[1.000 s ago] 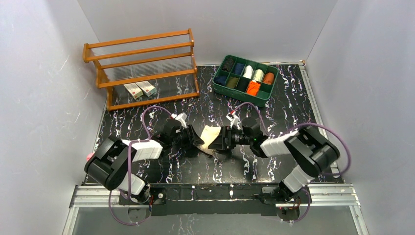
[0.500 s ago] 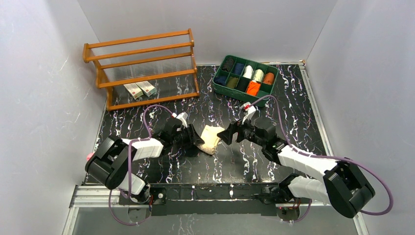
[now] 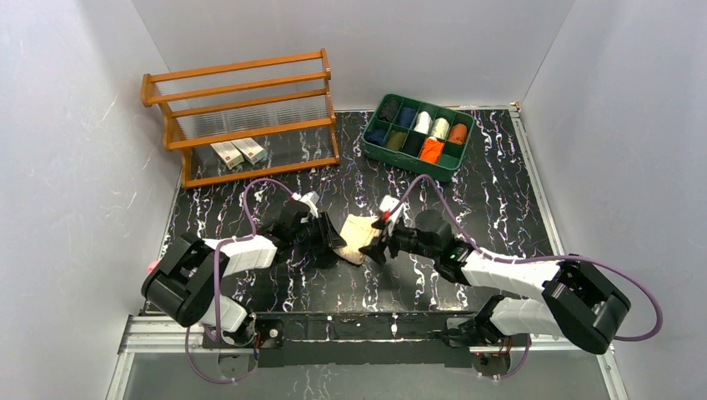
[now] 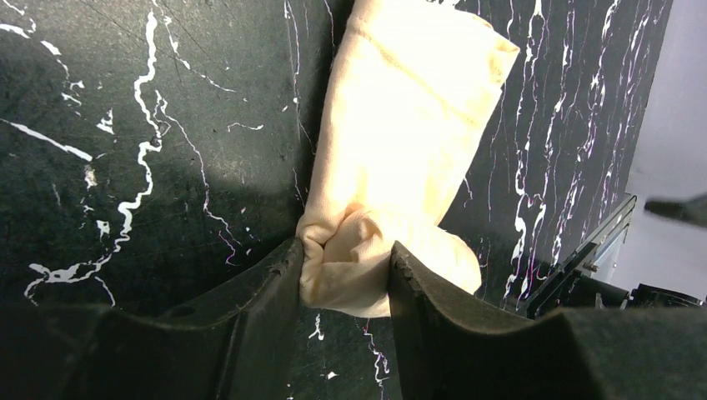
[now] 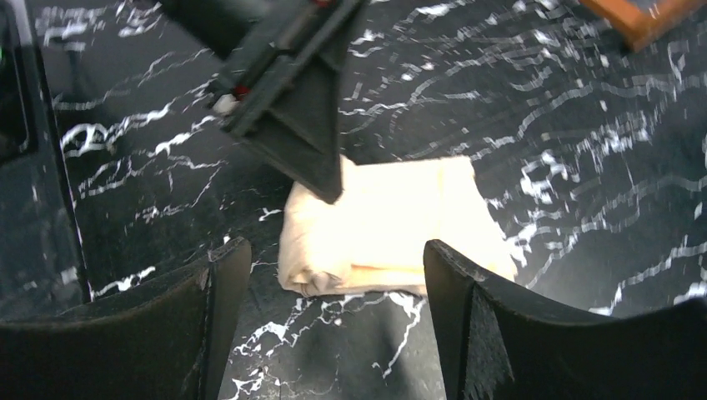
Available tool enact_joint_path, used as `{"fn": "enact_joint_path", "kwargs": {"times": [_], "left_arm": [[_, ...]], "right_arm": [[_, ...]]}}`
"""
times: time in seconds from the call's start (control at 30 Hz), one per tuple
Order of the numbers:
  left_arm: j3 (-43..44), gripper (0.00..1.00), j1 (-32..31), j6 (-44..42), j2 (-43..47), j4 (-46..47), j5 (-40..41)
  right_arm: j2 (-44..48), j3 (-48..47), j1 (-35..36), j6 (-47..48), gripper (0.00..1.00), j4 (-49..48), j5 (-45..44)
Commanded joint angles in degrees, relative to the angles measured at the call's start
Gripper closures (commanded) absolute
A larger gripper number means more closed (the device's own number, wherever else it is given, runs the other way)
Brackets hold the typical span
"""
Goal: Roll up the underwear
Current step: Roll the underwear to the center of the board.
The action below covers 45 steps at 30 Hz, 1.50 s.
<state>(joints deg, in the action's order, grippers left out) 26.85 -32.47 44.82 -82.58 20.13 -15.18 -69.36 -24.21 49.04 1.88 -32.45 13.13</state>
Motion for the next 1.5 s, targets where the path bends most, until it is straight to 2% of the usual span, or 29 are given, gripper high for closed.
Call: {"fn": "enact_joint_path", "kwargs": {"times": [0.0, 0.17, 0.53, 0.77, 0.9, 1.03, 1.4, 1.43, 1.47], "left_arm": [[-2.53, 0.6, 0.21, -3.13, -1.48, -13.65, 5.25], [-2.5, 0.6, 0.21, -3.07, -1.77, -13.73, 5.28], [-1.84, 0.6, 0.21, -3.38, -2.27, -15.01, 5.16], [-1.6, 0.6, 0.21, -3.52, -3.11, -14.76, 4.84], [-1.37, 0.6, 0.21, -3.5, -3.26, -14.65, 4.8], [-1.56, 0.6, 0.21, -3.37, -3.01, -14.59, 4.76], [-1.63, 0.6, 0.21, -3.38, -1.44, -15.33, 4.78], [-1.62, 0.59, 0.21, -3.44, -1.18, -15.53, 4.9], [-1.61, 0.59, 0.21, -3.44, -0.98, -15.67, 5.07]], "right_arm": [[-1.36, -0.61, 6.97, 18.39, 0.2, -2.26, -7.21], [-4.65, -1.02, 13.04, 25.91, 0.29, -3.86, -12.66], [-9.15, -0.22, 15.46, 29.19, 0.33, -9.56, -10.98], [-12.98, -2.36, 15.53, 28.36, 0.43, -9.01, -9.07], [-16.02, -4.09, 15.55, 27.52, 0.44, -8.74, -9.32], [-18.86, -4.18, 15.53, 27.01, 0.46, -9.91, -11.4], [-23.16, -0.53, 15.56, 22.05, 0.64, -10.92, -19.32], [-23.43, -0.37, 15.56, 21.19, 0.63, -10.49, -19.9], [-23.47, -0.1, 15.51, 20.19, 0.58, -10.35, -20.4]]}}
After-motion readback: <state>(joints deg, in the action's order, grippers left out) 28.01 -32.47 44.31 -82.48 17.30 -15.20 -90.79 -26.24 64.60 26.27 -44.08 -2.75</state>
